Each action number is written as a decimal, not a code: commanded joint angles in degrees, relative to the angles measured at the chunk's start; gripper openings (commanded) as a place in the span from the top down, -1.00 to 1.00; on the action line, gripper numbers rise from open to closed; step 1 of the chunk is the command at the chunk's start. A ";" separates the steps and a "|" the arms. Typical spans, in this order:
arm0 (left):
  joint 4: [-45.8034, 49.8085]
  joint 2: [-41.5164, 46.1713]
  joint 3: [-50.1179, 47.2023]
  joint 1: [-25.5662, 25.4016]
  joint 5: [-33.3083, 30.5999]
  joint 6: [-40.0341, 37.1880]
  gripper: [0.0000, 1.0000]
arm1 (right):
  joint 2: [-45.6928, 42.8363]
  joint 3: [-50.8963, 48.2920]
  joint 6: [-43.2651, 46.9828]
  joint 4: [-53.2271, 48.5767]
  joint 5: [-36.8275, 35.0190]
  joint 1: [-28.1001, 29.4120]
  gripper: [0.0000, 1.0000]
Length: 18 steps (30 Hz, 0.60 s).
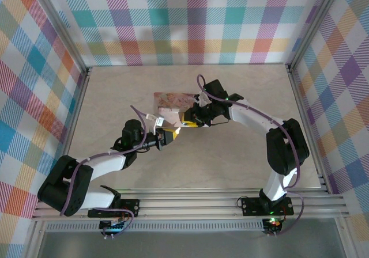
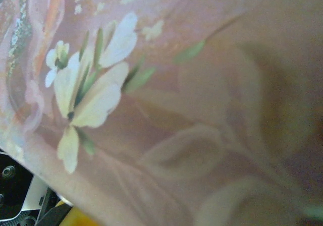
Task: Unlock the padlock with the key
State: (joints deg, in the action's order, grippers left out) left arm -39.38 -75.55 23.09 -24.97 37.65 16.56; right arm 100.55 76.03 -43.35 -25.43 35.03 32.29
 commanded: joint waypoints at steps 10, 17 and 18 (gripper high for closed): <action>-3.59 -5.15 3.74 0.17 1.13 -2.40 1.00 | -2.54 1.05 0.11 2.40 2.74 -0.21 1.00; -3.13 -5.46 5.36 -0.51 0.55 -2.49 1.00 | -2.14 0.63 -0.32 2.98 2.84 -0.21 1.00; -2.78 -5.61 5.55 -0.66 0.42 -2.66 1.00 | -2.17 0.66 -0.30 3.09 2.88 -0.21 1.00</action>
State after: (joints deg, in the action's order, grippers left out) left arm -40.29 -80.68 26.94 -25.12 37.67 15.31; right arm 100.55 76.03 -43.99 -25.43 35.03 32.29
